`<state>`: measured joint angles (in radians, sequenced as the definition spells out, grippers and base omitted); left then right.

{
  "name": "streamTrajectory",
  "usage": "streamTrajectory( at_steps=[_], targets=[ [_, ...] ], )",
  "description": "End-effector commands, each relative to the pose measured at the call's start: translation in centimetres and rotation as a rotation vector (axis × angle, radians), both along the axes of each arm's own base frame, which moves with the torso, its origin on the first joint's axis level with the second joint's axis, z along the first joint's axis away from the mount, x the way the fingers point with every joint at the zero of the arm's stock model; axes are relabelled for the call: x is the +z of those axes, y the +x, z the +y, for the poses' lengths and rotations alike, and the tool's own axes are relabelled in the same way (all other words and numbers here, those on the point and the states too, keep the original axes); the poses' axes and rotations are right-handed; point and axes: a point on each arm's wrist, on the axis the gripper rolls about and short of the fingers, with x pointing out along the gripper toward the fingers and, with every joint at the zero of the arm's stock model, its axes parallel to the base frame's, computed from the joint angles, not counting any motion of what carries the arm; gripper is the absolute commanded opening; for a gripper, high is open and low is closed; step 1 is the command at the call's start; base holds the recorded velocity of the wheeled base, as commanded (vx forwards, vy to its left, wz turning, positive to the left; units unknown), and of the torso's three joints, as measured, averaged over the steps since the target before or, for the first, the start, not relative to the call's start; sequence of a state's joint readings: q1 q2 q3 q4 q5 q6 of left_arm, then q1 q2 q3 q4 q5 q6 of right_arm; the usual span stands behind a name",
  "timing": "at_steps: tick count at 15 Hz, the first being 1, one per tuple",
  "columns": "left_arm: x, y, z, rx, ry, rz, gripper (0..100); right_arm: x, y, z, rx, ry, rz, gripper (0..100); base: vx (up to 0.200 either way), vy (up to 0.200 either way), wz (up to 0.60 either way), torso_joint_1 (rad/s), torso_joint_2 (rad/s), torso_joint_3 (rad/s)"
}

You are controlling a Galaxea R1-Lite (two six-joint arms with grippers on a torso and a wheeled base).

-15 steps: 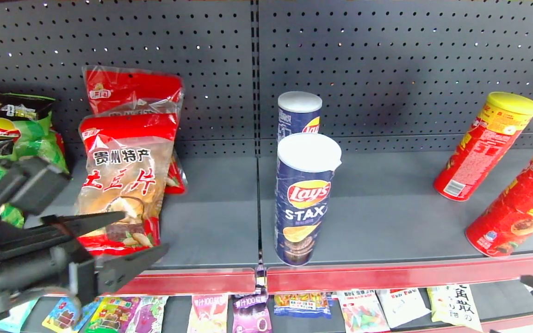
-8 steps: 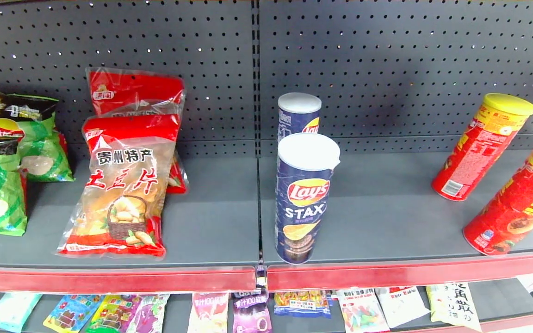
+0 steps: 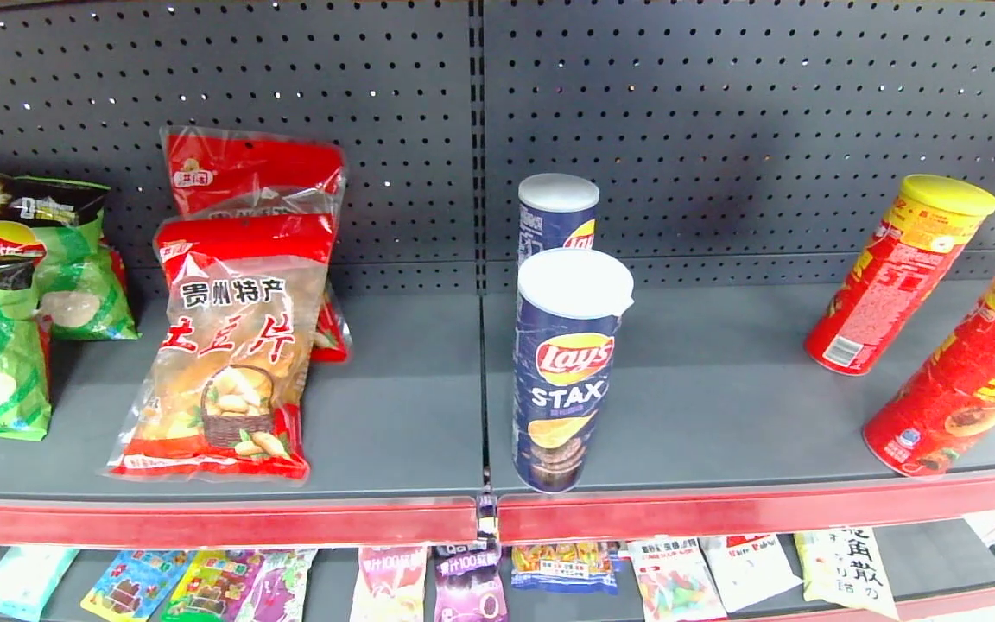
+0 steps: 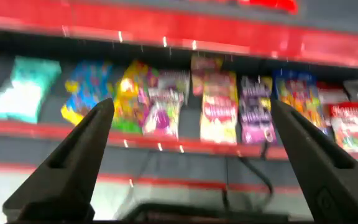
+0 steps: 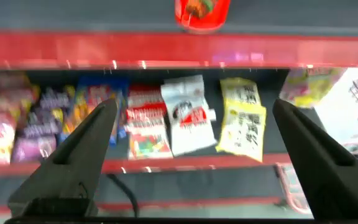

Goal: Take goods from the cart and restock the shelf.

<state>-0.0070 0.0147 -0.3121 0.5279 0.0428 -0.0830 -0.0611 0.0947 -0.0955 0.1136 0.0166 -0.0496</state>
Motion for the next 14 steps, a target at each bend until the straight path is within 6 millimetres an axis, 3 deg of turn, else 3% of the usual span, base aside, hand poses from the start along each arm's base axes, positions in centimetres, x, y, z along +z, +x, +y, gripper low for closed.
streamTrajectory(
  at_steps=[1, 6, 7, 8, 12, 14],
  targets=[
    [-1.0, 0.8, 0.0, 0.001, 0.031, -0.039, 100, -0.8, 0.5, -0.1, -0.018, 0.003, -0.056, 100, 0.0, 0.0, 0.0, 0.0, 0.0, 0.0],
    [-1.6, 1.9, -0.2, -0.066, 0.017, -0.12, 100, -0.8, 0.5, 0.0, 0.007, -0.011, -0.054, 100, 0.0, 0.0, 0.0, 0.0, 0.0, 0.0],
    [-1.9, 2.7, 0.1, 0.042, 0.032, -0.217, 100, -0.8, 0.5, -0.3, -0.106, -0.007, -0.051, 100, 0.0, 0.0, 0.0, 0.0, 0.0, 0.0],
    [-1.9, 2.7, 0.1, 0.058, 0.03, -0.215, 100, -0.8, 0.5, -0.2, -0.096, -0.011, -0.052, 100, 0.0, 0.0, 0.0, 0.0, 0.0, 0.0],
    [-2.8, 3.2, -0.1, -0.04, 0.03, -0.231, 100, -0.9, 0.5, -0.1, -0.003, -0.003, -0.065, 100, 0.0, 0.0, 0.0, 0.0, 0.0, 0.0],
    [-2.9, 3.2, -0.1, -0.038, 0.044, -0.229, 100, -1.0, -0.1, 0.0, 0.131, -0.014, -0.124, 100, 0.0, 0.0, 0.0, 0.0, 0.0, 0.0]
  ],
)
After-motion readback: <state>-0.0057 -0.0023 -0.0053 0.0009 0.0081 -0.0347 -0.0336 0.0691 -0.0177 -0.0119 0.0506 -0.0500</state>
